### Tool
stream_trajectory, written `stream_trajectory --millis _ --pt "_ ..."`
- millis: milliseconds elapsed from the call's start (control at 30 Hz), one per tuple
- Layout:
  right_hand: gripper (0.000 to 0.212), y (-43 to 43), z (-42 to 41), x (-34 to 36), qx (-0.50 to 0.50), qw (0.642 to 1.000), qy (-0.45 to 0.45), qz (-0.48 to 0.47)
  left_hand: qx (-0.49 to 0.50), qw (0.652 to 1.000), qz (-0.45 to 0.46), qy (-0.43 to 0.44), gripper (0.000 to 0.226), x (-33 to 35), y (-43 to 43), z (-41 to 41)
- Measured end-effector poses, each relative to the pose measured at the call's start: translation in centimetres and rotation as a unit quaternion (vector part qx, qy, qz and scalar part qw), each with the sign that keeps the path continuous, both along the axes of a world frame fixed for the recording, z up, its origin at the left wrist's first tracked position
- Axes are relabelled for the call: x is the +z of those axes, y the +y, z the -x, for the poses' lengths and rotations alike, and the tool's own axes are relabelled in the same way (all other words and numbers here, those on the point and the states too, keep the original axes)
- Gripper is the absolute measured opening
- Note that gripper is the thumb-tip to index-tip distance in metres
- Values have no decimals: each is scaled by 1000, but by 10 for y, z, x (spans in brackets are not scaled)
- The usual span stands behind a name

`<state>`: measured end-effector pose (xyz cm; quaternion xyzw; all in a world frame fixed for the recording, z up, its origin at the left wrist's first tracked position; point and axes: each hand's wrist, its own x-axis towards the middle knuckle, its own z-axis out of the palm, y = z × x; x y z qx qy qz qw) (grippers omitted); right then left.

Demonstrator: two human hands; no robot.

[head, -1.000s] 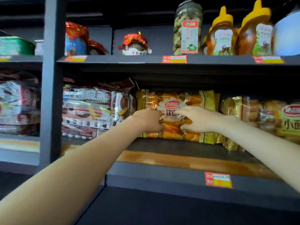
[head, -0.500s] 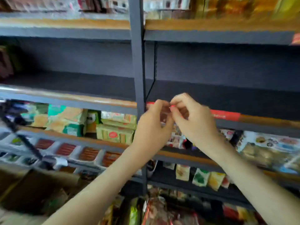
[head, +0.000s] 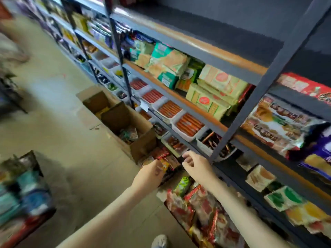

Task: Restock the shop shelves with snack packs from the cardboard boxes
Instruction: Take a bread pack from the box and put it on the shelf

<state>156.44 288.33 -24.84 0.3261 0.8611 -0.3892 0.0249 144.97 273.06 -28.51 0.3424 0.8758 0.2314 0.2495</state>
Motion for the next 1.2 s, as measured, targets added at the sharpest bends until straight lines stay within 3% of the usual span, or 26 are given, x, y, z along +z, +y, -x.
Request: stream_trajectory --millis 333,733,933,1200 --pt "25 -81 137 -30 169 985 21 11 222 974 24 -19 22 -30 -127 85" --pt "27 -184 404 -32 282 959 31 14 316 949 -14 -1 25 -25 -216 300" --pt "28 -190 510 -36 298 954 13 24 327 945 -16 -16 29 -23 -207 406" --pt "30 -127 665 -69 279 960 -18 29 330 943 -6 -39 29 -46 -131 551"
